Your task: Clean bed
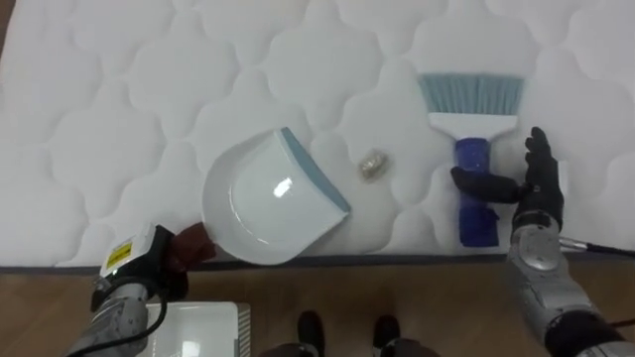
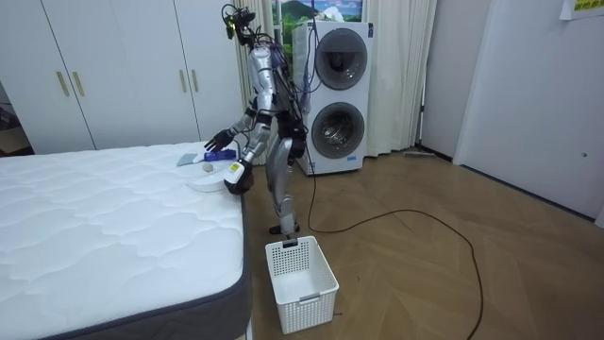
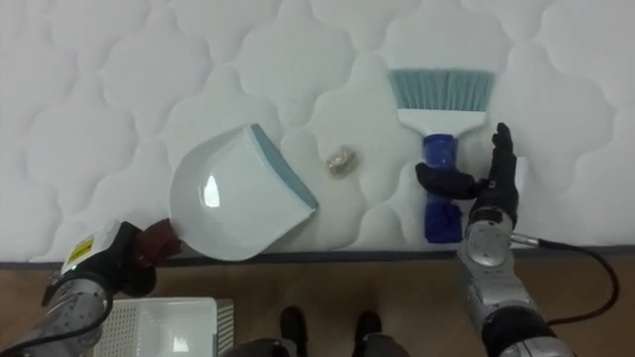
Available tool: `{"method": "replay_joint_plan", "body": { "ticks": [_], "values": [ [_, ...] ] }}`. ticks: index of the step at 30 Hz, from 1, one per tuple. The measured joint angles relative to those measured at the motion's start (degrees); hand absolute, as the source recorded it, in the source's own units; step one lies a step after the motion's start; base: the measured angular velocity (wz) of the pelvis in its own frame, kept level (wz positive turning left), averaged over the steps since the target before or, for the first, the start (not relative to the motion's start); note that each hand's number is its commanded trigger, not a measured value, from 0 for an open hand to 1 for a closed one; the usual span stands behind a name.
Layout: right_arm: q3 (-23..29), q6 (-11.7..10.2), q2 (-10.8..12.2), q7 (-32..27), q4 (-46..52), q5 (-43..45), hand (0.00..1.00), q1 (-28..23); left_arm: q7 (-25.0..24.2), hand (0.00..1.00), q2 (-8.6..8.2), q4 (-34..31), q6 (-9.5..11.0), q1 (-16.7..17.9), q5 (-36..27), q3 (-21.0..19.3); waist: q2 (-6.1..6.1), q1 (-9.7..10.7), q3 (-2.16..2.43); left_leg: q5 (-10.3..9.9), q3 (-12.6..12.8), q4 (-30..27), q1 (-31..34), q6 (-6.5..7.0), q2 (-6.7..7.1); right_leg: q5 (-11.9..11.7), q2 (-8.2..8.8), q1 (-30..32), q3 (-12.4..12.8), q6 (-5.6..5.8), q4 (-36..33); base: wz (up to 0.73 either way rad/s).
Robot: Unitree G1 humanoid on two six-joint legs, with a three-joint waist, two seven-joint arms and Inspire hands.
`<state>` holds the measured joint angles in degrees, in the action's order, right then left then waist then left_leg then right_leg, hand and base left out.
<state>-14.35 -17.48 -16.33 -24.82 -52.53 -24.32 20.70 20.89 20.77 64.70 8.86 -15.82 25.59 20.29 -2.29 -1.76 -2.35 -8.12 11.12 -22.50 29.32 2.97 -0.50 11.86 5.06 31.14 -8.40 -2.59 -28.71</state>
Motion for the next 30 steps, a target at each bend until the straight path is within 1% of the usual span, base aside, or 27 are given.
{"method": "replay_joint_plan", "body": {
  "ticks": [1, 4, 6, 11, 15, 18, 19, 21, 24, 26, 28, 30],
  "values": [
    [0.0, 0.0, 0.6, 0.0, 0.0, 0.1, 0.0, -0.2, 0.0, 1.0, -0.03, 0.0, 0.0, 0.4, 0.0, 0.0, 0.02, 0.1, 0.13, 0.0, 0.0, 0.0, -0.4, 0.0, 0.0, 0.0, -0.01, -0.4, 0.0, 0.0, 0.0, 0.0],
    [0.0, 0.0, 1.5, 0.0, 0.0, 0.4, 0.0, -1.4, 0.0, 1.0, -0.23, 0.6, 0.0, 0.7, 0.0, 0.0, 0.08, 0.3, 0.2, 0.0, 0.0, 0.1, -1.4, 0.0, 0.03, 0.0, -0.01, -1.3, 0.1, 0.0, 0.2, 0.0],
    [-0.1, 0.0, 1.8, 0.0, -0.1, 0.4, 0.0, -1.8, -0.1, 1.0, -0.23, 0.9, 0.0, 0.9, 0.0, 0.1, 0.09, 0.1, 0.19, 0.0, 0.1, 0.2, -1.6, 0.06, 0.04, 0.0, -0.01, -1.5, 0.3, 0.01, 0.1, -0.05],
    [-0.5, 0.0, 2.2, -0.1, -0.2, 2.2, 0.0, -2.2, -0.8, 1.0, -0.24, 1.0, -0.1, 1.4, 0.0, 0.2, 0.19, 0.9, 0.12, 0.2, 0.4, 0.1, -1.6, 0.32, -0.01, 0.0, 0.01, -1.6, 0.3, 0.05, 0.5, -0.03],
    [-2.5, 0.0, 2.2, -0.1, -1.3, 2.7, 0.0, -2.2, -1.3, 1.0, -0.22, 1.6, -0.1, 1.3, -0.3, 0.3, 0.3, 1.3, 0.02, 0.2, 0.2, 0.0, -1.6, 0.34, -0.08, -0.2, -0.1, -2.0, 0.0, 0.19, 1.1, 0.01],
    [-2.9, 0.0, 2.4, 0.3, -3.6, 6.8, 0.0, -2.2, -1.5, 1.0, -0.11, 2.0, 0.4, 0.9, -0.5, 0.5, 0.21, 1.3, -0.05, 0.2, -0.3, 0.1, -1.1, 0.34, -0.16, -0.4, -0.24, -2.1, -0.6, 0.22, 1.9, 0.06],
    [-3.0, 0.0, 2.4, 0.6, -4.2, 8.2, 0.0, -2.2, -1.6, 1.0, -0.08, 2.0, 0.5, 0.8, -0.5, 0.5, 0.21, 1.3, -0.25, 0.2, -0.4, 0.1, -1.0, 0.35, -0.2, -0.5, -0.27, -2.1, -0.6, 0.22, 2.1, 0.0],
    [-3.7, 0.0, 2.3, 0.5, -5.1, 10.1, 0.0, -2.1, -1.6, 1.0, -0.07, 2.0, 0.5, 0.6, -0.5, 0.7, 0.15, 1.1, -0.41, 0.1, -0.3, 0.1, -1.0, 0.42, -0.21, -0.5, -0.29, -2.0, -0.6, 0.22, 2.1, 0.0],
    [-4.7, 0.0, 1.7, 0.4, -5.9, 12.3, 0.0, -1.9, -1.6, 1.0, -0.06, 1.9, 0.5, 0.1, -0.4, 0.7, -0.04, 0.8, -0.9, -0.2, -0.3, 0.2, -1.0, 0.41, -0.28, -0.5, -0.23, -2.0, -1.1, 0.22, 2.1, 0.0],
    [-5.3, 0.0, 1.2, -0.2, -7.2, 13.8, 0.0, -1.7, -1.6, 1.0, -0.07, 1.9, 0.5, -0.6, -0.4, 1.4, -0.38, 0.2, -1.22, -0.2, -0.4, 0.2, -0.8, 0.39, -0.3, -0.5, -0.2, -2.0, -1.4, 0.22, 2.2, 0.04],
    [-5.3, -0.1, 1.0, -0.7, -7.9, 15.6, 0.0, -1.7, -1.6, 1.0, -0.05, 1.4, 0.3, -0.7, -0.2, 1.5, -0.54, 0.1, -1.31, -0.3, -0.6, 0.2, -0.6, 0.37, -0.29, -0.5, -0.12, -1.9, -1.8, 0.21, 2.3, 0.04],
    [-5.2, 0.0, 0.9, -0.8, -8.0, 17.3, 0.0, -1.6, -1.6, 1.0, -0.05, 0.6, 0.1, -0.8, -0.1, 1.4, -0.55, 0.0, -1.31, -0.3, -0.7, 0.3, -0.1, 0.37, -0.28, -0.5, -0.07, -1.4, -2.0, 0.21, 2.2, 0.02]
  ]
}}
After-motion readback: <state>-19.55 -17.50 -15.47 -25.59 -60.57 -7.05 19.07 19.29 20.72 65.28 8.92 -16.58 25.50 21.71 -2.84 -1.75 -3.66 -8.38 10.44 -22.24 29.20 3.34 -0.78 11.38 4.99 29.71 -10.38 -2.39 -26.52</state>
